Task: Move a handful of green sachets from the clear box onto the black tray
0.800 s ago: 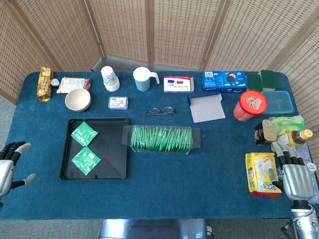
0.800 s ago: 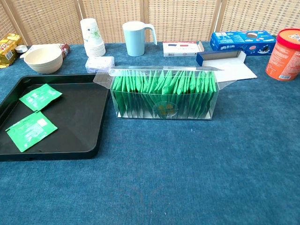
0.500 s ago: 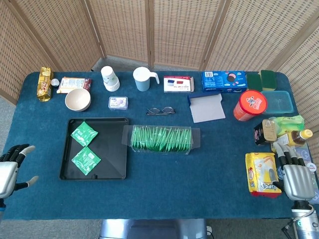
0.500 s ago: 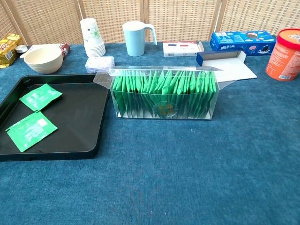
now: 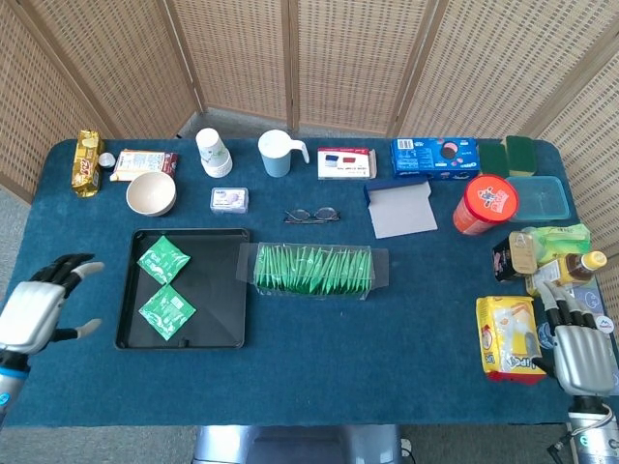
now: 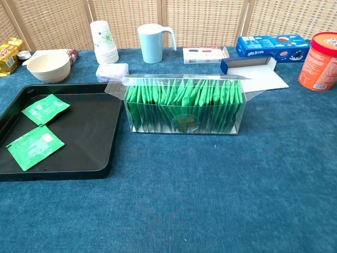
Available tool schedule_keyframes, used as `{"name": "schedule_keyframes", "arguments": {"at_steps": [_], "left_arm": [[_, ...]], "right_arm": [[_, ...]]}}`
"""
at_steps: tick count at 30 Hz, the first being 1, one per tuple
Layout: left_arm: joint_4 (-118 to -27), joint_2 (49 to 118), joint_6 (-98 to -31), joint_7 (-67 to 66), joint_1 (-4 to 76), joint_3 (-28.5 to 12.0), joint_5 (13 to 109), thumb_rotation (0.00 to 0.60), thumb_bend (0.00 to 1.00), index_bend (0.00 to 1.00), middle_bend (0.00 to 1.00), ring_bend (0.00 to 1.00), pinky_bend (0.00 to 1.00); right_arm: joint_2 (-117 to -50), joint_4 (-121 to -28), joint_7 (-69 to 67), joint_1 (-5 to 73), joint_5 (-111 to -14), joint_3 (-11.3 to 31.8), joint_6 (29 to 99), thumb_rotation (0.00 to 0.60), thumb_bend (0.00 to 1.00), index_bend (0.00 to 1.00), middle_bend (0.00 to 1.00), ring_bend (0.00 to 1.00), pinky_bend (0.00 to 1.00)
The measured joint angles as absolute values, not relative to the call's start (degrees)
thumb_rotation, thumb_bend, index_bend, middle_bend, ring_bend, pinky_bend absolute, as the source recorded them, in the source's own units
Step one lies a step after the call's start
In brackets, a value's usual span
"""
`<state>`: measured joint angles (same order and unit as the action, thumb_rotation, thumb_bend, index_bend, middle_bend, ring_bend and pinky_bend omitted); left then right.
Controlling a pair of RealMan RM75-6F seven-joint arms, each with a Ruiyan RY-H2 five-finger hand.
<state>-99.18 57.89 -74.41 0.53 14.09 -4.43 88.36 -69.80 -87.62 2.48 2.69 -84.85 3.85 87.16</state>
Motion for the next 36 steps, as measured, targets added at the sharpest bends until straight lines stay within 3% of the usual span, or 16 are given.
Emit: {"name": "schedule_keyframes", "arguments": {"at_steps": [8, 19, 36], "left_arm": [[-101.32, 57.51, -64.27, 1.95, 23.72, -7.36, 89.37, 0.600, 0.11, 0.24, 0.17, 0.14, 0.24], [-102.15, 65.10, -50.24, -3.57, 38.19, -12.30, 83.07, 0.586, 0.11, 0.24, 0.17, 0.13, 0.24], [-97.69, 81.38, -47.34, -19.39, 50.33, -16.32, 64.47, 0.579, 0.11, 0.21, 0.17, 0.12, 0.24]], "right_arm": [[-70.52, -88.31, 2.96, 2.02, -84.51, 3.65, 87.54, 0.600, 0.45, 0.02, 0.11, 0.12, 0.18], [-70.95, -88.57, 2.83, 1.26, -83.86, 3.51, 87.57, 0.600, 0.45, 0.02, 0.11, 0.11, 0.21], [-72.23, -85.68, -3.27, 0.21, -82.26, 3.06, 86.00, 0.600, 0.45, 0.03, 0.11, 0.11, 0.26]]}}
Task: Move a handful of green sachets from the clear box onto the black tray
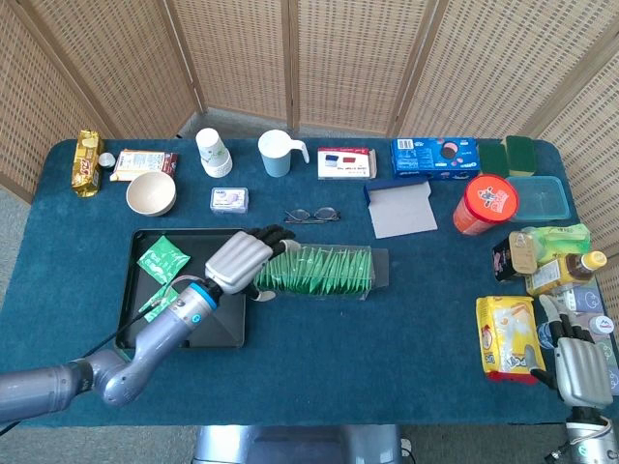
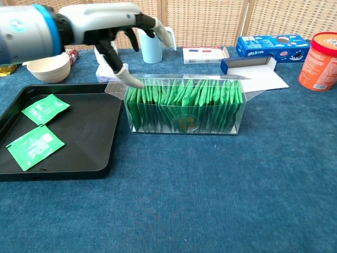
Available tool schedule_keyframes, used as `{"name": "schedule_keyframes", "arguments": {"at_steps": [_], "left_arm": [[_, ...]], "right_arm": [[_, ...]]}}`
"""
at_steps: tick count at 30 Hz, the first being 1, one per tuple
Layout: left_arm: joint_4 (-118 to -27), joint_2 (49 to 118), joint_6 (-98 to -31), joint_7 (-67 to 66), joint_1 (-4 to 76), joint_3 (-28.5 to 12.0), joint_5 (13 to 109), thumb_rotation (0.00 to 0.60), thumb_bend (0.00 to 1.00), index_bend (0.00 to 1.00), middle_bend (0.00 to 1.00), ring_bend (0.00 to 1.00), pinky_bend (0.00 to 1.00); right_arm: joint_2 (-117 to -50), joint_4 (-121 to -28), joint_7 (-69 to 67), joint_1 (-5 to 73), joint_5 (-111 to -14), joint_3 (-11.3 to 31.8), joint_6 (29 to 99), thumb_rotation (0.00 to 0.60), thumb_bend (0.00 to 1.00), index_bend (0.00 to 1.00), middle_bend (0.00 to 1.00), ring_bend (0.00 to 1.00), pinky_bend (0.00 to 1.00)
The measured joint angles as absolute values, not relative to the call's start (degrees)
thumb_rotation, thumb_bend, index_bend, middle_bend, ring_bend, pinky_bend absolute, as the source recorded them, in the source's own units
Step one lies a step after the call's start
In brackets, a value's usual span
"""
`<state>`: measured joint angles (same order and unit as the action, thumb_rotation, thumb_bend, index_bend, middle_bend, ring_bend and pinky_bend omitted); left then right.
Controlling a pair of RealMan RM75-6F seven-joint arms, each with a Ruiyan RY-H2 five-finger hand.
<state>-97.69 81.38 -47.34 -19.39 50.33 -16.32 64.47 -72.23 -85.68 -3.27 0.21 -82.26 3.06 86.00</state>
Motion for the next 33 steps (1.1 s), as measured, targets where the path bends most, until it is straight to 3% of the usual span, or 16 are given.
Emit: {"name": "schedule_keyframes", "arguments": {"at_steps": [10, 17, 33], "left_arm": [[-95.13, 86.95, -47.93, -26.32, 55.67, -15.58, 57.36, 0.580, 0.13, 0.20, 0.16, 0.11, 0.24], [-91.69, 90.48, -48.92, -27.55, 57.92, -15.41, 54.70, 0.580, 0.26, 0.19, 0.16, 0.11, 0.25], [-84.85, 93.87, -47.54, -29.80, 63.41, -16.61, 47.24, 0.568, 0.30, 0.22, 0.15, 0.11, 0.27]], "right_arm": [[-71.53, -84.49, -6.64, -1.31, -82.13, 2.83, 86.85, 0.600, 0.45, 0.03, 0.11, 0.11, 0.26], [-71.05, -84.58, -7.80, -2.40, -81.70, 2.85, 87.61, 0.600, 0.45, 0.03, 0.11, 0.11, 0.26], [-71.30, -84.40, -8.98, -3.78, -81.23, 2.92, 88.10, 0.600, 0.45, 0.03, 0.11, 0.11, 0.26]]}}
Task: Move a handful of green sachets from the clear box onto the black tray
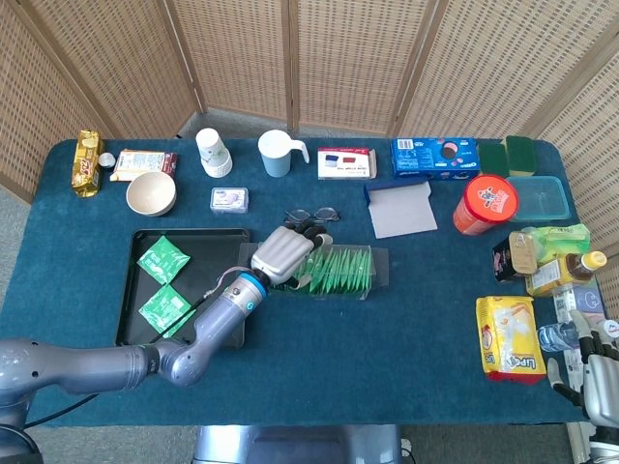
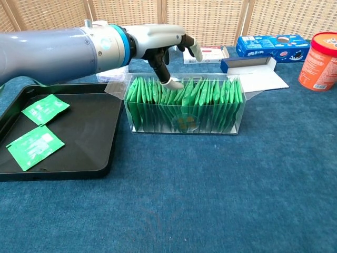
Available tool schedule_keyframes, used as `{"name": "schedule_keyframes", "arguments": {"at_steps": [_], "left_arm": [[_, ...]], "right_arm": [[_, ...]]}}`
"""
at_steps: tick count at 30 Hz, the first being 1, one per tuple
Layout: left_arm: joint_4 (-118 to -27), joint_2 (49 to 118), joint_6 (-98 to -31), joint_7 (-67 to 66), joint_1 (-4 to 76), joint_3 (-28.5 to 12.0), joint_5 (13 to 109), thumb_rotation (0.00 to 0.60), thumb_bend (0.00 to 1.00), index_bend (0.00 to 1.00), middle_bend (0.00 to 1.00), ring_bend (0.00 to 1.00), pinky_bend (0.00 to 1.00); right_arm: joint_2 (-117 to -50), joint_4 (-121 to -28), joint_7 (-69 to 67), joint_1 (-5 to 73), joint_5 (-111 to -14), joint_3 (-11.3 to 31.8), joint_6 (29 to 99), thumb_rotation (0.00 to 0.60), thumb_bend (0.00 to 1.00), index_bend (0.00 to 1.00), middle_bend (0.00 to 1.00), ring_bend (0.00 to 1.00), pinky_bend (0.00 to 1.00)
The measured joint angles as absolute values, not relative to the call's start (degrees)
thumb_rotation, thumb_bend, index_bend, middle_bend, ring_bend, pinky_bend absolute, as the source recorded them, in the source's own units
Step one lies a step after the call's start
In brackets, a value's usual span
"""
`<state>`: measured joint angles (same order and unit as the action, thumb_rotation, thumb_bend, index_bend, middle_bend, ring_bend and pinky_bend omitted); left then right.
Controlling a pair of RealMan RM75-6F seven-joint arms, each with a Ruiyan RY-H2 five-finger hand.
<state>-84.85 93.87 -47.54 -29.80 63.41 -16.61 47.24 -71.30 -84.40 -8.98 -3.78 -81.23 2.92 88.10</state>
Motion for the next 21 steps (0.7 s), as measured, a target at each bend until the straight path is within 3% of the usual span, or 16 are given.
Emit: {"name": "schedule_keyframes", "arguments": {"at_steps": [10, 21], "left_arm": [[-84.78, 90.46, -43.59, -26.23, 65.22, -18.36, 42.83, 0.410, 0.42, 0.29, 0.15, 0.11, 0.27], [-81.89, 89.83, -40.28, -21.69, 67.32, -18.53, 38.28, 0.381, 0.44, 0.34, 0.14, 0.10, 0.27]], "right_arm": [[-72.00, -84.06, -9.19, -3.49, -80.68, 3.21, 86.61, 0.600, 0.45, 0.03, 0.11, 0.11, 0.26], [-72.39, -84.74, -8.33, -3.43, -80.31, 3.57, 86.24, 0.600, 0.45, 0.02, 0.11, 0.11, 0.26]]}}
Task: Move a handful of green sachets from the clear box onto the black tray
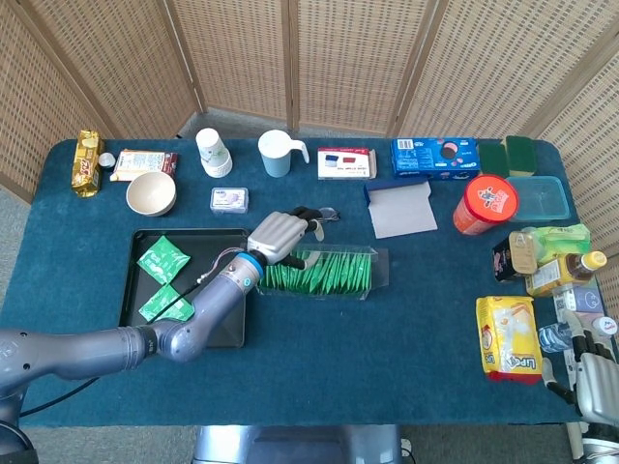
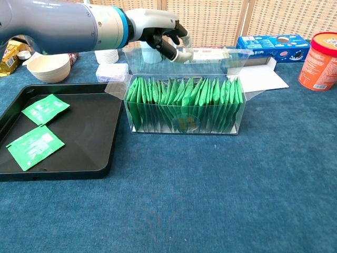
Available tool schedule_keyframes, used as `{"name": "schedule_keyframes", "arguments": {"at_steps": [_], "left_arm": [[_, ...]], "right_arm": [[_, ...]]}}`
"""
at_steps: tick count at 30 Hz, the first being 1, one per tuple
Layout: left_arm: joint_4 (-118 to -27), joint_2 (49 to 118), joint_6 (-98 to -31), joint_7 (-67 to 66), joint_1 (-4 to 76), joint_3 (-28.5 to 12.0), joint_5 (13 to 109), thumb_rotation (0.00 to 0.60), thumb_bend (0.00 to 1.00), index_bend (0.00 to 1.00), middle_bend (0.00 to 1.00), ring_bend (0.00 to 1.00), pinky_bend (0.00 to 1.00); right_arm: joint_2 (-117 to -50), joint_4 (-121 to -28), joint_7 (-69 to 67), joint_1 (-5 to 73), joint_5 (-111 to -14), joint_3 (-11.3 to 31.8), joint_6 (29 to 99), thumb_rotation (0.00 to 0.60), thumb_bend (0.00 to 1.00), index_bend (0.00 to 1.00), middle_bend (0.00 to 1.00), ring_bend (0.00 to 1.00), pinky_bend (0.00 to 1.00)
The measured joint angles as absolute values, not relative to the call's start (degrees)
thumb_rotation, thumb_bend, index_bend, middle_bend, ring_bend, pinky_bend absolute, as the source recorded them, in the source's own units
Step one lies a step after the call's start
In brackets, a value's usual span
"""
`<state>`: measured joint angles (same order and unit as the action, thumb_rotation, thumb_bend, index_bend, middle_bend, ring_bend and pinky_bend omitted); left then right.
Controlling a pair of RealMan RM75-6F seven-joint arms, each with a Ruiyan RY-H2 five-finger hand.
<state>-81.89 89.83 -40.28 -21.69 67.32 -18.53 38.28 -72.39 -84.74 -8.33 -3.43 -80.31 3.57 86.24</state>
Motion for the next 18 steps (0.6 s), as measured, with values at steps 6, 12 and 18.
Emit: {"name": "schedule_keyframes", "arguments": {"at_steps": [6, 12, 18], "left_arm": [[-80.65, 89.43, -38.95, -19.79, 68.34, -18.32, 37.59, 0.374, 0.44, 0.39, 0.14, 0.10, 0.27], [-78.81, 89.66, -37.88, -18.23, 69.42, -18.12, 36.28, 0.368, 0.44, 0.50, 0.14, 0.10, 0.27], [-76.48, 89.99, -36.41, -17.12, 70.89, -18.00, 34.42, 0.301, 0.44, 0.54, 0.17, 0.11, 0.27]], "right_arm": [[-72.43, -85.15, -8.06, -3.29, -80.19, 3.77, 85.82, 0.600, 0.45, 0.02, 0.11, 0.11, 0.26], [-72.56, -85.24, -7.92, -3.07, -79.93, 3.73, 85.03, 0.600, 0.44, 0.02, 0.11, 0.12, 0.26], [-72.71, -85.80, -7.21, -3.15, -79.92, 3.56, 84.91, 0.600, 0.43, 0.02, 0.11, 0.12, 0.26]]}}
